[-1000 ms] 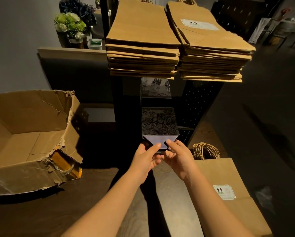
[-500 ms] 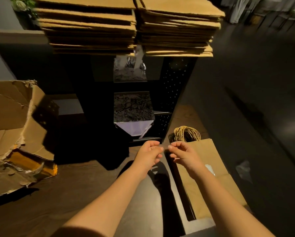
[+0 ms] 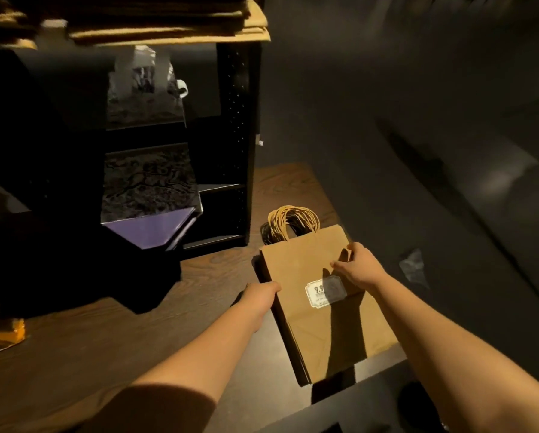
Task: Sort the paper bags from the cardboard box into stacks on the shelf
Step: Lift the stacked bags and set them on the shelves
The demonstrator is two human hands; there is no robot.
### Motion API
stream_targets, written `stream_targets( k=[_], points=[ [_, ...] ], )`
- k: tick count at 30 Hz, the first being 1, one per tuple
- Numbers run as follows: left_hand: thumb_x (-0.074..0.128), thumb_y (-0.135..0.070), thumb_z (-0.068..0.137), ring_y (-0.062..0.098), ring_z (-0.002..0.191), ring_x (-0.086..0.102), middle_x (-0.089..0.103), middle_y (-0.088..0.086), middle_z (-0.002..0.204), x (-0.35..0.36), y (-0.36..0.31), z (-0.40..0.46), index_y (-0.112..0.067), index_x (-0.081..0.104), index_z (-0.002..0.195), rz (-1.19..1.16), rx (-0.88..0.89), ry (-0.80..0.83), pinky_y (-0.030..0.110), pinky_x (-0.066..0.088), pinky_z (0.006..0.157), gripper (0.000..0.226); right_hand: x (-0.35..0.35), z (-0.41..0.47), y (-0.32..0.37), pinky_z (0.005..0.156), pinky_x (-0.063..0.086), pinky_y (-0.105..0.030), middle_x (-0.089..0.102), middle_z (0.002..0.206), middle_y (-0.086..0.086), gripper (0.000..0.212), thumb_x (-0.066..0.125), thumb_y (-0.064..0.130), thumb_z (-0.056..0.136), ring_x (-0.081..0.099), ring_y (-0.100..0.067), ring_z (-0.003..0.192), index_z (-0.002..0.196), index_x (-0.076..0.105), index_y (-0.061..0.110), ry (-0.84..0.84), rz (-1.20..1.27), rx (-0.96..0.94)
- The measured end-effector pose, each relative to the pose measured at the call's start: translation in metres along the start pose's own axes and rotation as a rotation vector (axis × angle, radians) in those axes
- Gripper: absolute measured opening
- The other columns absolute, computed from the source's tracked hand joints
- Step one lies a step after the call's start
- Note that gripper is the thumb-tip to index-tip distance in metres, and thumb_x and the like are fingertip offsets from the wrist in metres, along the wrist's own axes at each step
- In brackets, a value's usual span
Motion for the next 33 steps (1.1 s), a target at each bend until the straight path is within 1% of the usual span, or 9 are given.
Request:
stream_targets(
  k=[2,8,10,13,18,22,25,28,33],
  points=[
    [0.058,-0.021,0.092,0.014,0.079,0.052,0.057,0.002,0.088,0.006,0.004,0.005,-0.013,0.057,0.102,-0.048,-0.054,0.026,0.029,0.047,0.083,0.013,-0.001,0.010,-0.011,0.078,0.052,-0.028,0.048,0.136,-0.011,0.072,0.068,0.040,0.087,0.057,-0.028,0.113,0.142,0.032,0.012,0.014,0.010,0.068],
    [0.064,-0.022,0.089,0.012,0.084,0.055,0.060,-0.001,0.093,0.016,0.007,0.019,-0.018,0.058,0.095,-0.120,-0.069,0.023,0.034,0.043,0.103,0.010,0.010,0.022,-0.038,0.098,0.050,-0.040,0.048,0.138,-0.010,0.077,0.071,0.049,0.081,0.053,-0.031,0.118,0.139,0.036,0.013,0.130,0.214,0.240],
    [0.066,-0.022,0.087,0.011,0.082,0.054,0.060,-0.001,0.091,0.018,0.009,0.022,-0.020,0.055,0.089,-0.128,-0.070,0.005,0.031,0.046,0.094,0.010,0.013,0.022,-0.042,0.098,0.049,-0.041,0.051,0.134,-0.009,0.075,0.073,0.051,0.078,0.054,-0.030,0.117,0.135,0.041,0.014,0.138,0.273,0.254],
    [0.068,-0.025,0.085,0.015,0.081,0.060,0.067,0.003,0.093,0.020,0.010,0.024,-0.017,0.060,0.098,-0.110,-0.045,-0.002,0.025,0.045,0.063,0.017,0.018,0.022,-0.046,0.090,0.050,-0.039,0.055,0.128,-0.009,0.074,0.072,0.056,0.076,0.057,-0.028,0.110,0.131,0.045,0.014,0.147,0.338,0.317],
    [0.073,-0.038,0.068,0.025,0.089,0.068,0.070,0.007,0.102,0.020,0.017,0.030,-0.017,0.062,0.114,-0.068,0.045,-0.034,0.037,0.059,0.073,0.052,0.022,0.011,-0.045,0.075,0.051,-0.033,0.065,0.107,-0.004,0.054,0.061,0.064,0.081,0.065,-0.022,0.089,0.110,0.057,0.018,0.261,0.479,0.371],
    [0.073,-0.028,0.083,0.022,0.097,0.067,0.069,0.003,0.110,0.010,0.018,0.027,-0.021,0.058,0.117,-0.041,0.172,-0.012,0.047,0.055,0.088,0.038,0.019,0.001,-0.046,0.061,0.051,-0.026,0.070,0.100,-0.004,0.051,0.058,0.063,0.083,0.071,-0.021,0.084,0.108,0.060,0.019,0.276,0.596,0.286],
    [0.068,-0.024,0.089,0.018,0.106,0.063,0.067,-0.004,0.115,0.004,0.009,0.020,-0.025,0.055,0.122,0.015,0.285,0.011,0.046,0.049,0.097,0.036,0.011,-0.003,-0.043,0.076,0.057,-0.034,0.070,0.107,-0.004,0.048,0.063,0.057,0.082,0.071,-0.023,0.092,0.114,0.056,0.023,0.254,0.719,0.154],
    [0.069,-0.023,0.089,0.017,0.108,0.062,0.066,-0.006,0.115,-0.001,-0.007,0.013,-0.027,0.053,0.119,0.072,0.373,0.020,0.045,0.048,0.099,0.034,-0.004,-0.005,-0.036,0.094,0.053,-0.046,0.067,0.117,-0.005,0.064,0.071,0.058,0.070,0.069,-0.025,0.102,0.123,0.053,0.025,0.257,0.800,0.049],
    [0.077,-0.025,0.081,0.015,0.115,0.056,0.059,-0.005,0.125,-0.008,-0.038,0.004,-0.031,0.041,0.123,0.268,0.484,0.048,0.041,0.045,0.103,0.055,-0.032,-0.014,-0.017,0.095,0.051,-0.052,0.067,0.118,0.000,0.062,0.074,0.058,0.071,0.064,-0.026,0.108,0.123,0.055,0.033,0.070,0.922,-0.098]
  ],
)
Point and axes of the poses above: each hand's wrist, its own z-axis towards the middle knuckle, its own x-axis out of the palm, y = z × x, the point moved 1 cm from there along z, towards the middle knuckle
